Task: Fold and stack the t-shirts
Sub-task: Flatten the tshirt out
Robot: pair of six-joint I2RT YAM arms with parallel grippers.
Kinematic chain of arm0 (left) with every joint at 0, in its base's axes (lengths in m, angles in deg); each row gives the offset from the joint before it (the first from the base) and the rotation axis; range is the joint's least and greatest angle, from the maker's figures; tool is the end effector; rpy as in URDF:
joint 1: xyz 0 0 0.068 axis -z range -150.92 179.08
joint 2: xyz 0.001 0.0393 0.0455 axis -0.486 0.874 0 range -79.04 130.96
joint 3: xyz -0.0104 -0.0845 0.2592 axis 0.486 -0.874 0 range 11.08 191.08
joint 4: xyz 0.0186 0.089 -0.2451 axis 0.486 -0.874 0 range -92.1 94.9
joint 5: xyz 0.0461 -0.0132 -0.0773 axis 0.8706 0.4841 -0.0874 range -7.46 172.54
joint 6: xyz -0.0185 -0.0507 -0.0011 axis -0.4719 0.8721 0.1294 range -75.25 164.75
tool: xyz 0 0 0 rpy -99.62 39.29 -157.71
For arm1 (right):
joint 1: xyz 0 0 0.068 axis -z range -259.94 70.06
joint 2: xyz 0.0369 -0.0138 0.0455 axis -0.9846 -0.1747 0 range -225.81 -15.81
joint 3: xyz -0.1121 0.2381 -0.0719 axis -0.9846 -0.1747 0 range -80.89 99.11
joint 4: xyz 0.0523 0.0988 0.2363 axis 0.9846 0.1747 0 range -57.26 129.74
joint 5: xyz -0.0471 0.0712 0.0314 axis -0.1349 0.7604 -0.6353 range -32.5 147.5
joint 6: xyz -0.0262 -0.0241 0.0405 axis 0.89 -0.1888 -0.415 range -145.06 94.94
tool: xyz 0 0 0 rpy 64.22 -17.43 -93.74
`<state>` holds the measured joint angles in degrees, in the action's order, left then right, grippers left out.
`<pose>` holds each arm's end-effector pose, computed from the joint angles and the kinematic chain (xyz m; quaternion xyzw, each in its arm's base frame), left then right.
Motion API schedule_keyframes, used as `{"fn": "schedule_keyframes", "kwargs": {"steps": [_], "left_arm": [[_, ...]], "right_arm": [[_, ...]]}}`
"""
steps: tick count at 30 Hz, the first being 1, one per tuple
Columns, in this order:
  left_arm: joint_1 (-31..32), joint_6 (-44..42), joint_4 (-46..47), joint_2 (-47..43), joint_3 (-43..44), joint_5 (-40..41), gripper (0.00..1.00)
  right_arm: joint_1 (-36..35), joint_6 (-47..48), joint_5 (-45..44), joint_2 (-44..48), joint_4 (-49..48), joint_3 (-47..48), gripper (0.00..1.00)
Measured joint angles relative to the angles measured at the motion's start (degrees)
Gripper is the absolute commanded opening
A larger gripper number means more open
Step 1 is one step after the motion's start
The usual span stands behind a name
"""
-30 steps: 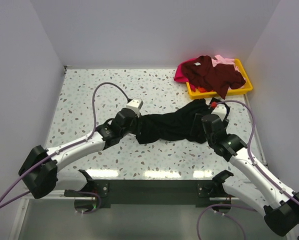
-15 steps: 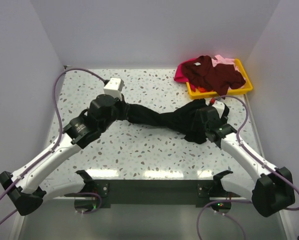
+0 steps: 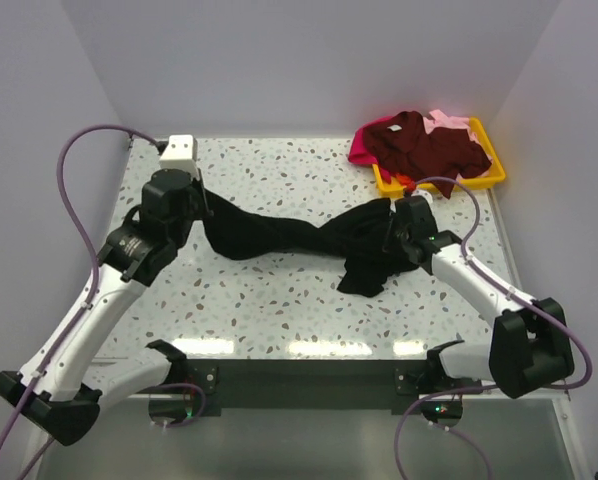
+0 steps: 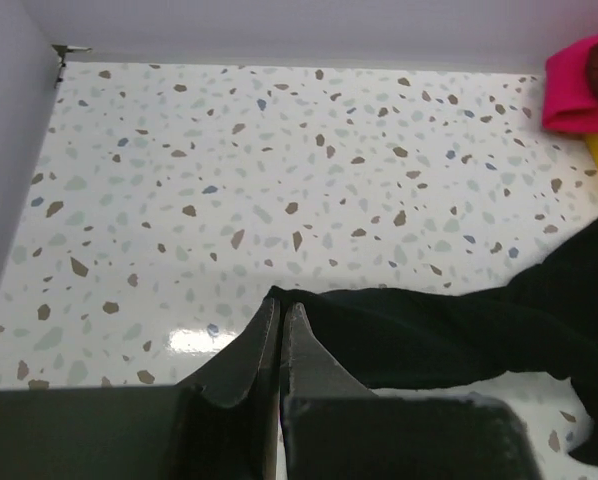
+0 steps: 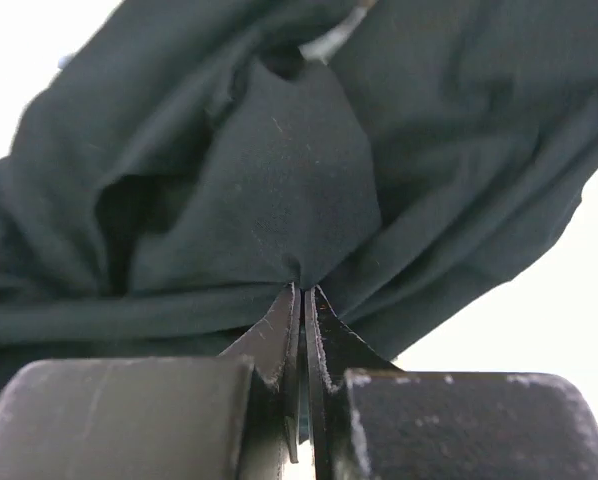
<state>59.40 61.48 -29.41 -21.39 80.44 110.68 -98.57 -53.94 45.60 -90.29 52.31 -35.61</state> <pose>0.1843 -0.0885 0.4045 -0.0385 0.8173 -0.0294 0.5742 0.2528 0.0774 0.2189 0.1195 0.9240 0.0523 0.3596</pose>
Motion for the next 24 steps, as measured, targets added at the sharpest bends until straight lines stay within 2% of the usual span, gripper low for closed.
{"fn": "schedule_keyframes", "kwargs": {"steps": [8, 16, 17, 18, 21, 24], "left_arm": [[-10.7, -2.4, 1.8, 4.6, 2.2, -1.4, 0.0], [-19.3, -2.4, 5.7, 4.5, 0.6, -0.6, 0.0], [-20.1, -2.4, 6.4, 4.5, -0.2, -0.5, 0.0], [-21.0, -2.4, 7.1, 4.5, -1.1, -0.4, 0.0], [-23.2, -2.3, 8.0, 4.9, -3.6, -0.9, 0.0], [-24.2, -2.3, 8.6, 5.4, -5.5, -1.5, 0.0]], "right_arm": [[-0.2, 1.0, 3.9, 4.2, 0.0, 8.2, 0.0], [-3.8, 2.4, 4.4, 1.4, -1.0, 19.5, 0.0], [-4.4, 2.6, 4.4, 0.3, -1.3, 20.9, 0.06], [-4.8, 2.8, 4.5, -1.1, -1.4, 22.3, 0.28], [-5.7, 3.5, 4.1, -5.7, -1.0, 25.7, 0.67], [-8.8, 4.5, 2.1, -5.7, 0.3, 23.9, 0.72]]}}
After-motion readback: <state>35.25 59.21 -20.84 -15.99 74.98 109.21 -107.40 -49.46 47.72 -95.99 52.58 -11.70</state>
